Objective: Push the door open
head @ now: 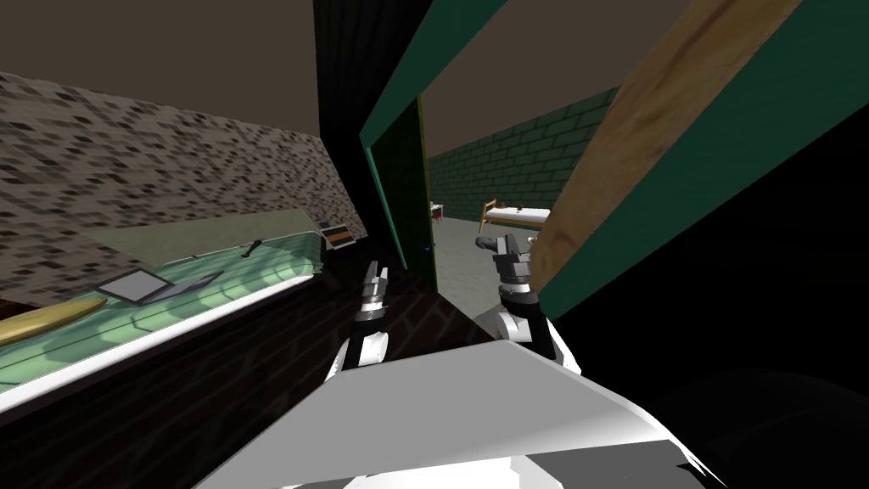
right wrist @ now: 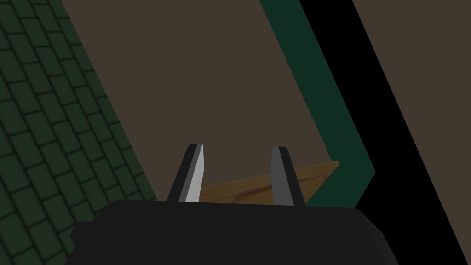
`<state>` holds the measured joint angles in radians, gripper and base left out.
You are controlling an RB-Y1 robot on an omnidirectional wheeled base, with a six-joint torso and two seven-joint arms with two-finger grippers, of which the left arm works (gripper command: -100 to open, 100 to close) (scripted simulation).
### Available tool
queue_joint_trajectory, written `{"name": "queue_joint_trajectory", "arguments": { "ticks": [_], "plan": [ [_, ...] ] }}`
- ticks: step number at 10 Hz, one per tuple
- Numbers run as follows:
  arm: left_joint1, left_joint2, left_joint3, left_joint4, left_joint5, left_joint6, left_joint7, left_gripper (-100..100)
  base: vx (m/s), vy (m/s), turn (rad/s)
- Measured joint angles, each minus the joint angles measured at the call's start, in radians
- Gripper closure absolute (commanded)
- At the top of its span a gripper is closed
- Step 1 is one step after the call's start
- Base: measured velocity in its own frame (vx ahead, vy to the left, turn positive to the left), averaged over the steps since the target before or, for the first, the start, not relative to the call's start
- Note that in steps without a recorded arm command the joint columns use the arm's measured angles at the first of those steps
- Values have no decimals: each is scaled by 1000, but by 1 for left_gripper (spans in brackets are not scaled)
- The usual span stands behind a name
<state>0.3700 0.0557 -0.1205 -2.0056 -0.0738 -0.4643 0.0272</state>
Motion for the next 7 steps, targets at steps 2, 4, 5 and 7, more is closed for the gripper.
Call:
{"name": "queue_joint_trajectory", "arguments": {
  "ticks": [2, 4, 5, 7],
  "plan": [
    [-15, 7, -13, 53, -3, -22, 9, -100, 102, 49, -33],
    [-35, 8, -29, 101, -9, -34, 15, -100, 93, 42, -35],
    [-46, 9, -38, 126, -12, -40, 17, -100, 88, 53, -37],
    [-61, 18, -51, 169, -15, -50, 28, -100, 103, 56, -36]
  ]
}}
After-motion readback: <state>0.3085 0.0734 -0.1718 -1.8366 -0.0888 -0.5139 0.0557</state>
